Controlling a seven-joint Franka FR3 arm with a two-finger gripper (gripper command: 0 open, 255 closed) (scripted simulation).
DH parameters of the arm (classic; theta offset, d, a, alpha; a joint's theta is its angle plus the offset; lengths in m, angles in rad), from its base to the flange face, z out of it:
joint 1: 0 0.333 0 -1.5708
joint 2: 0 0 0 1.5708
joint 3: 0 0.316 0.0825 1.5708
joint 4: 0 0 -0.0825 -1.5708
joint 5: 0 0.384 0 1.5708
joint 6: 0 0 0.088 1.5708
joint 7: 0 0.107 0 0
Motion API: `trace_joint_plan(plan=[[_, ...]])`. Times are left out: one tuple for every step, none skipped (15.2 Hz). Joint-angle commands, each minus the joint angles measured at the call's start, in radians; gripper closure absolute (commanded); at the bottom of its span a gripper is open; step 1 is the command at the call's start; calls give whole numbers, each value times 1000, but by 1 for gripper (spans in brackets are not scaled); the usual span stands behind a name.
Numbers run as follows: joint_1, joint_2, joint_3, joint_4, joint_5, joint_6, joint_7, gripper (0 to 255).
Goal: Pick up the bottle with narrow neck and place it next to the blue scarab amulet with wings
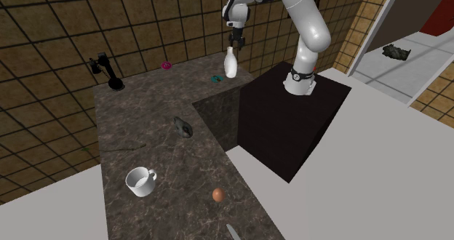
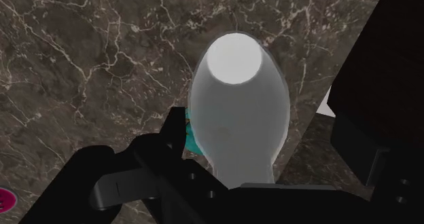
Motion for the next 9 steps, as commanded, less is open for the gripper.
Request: trace_joint_plan(plan=[[0, 0, 0, 0, 0, 0, 0, 0], [0, 0, 0, 0, 0, 0, 0, 0], [14, -23, -23, -4, -24, -16, 13, 0], [28, -46, -46, -6, -48, -33, 25, 0], [42, -68, -69, -7, -72, -50, 38, 0], [54, -85, -87, -7, -91, -64, 49, 0], [54, -85, -87, -7, -91, -64, 49, 0], [54, -85, -87, -7, -91, -64, 49, 0], [54, -85, -87, -7, -91, -64, 49, 0]])
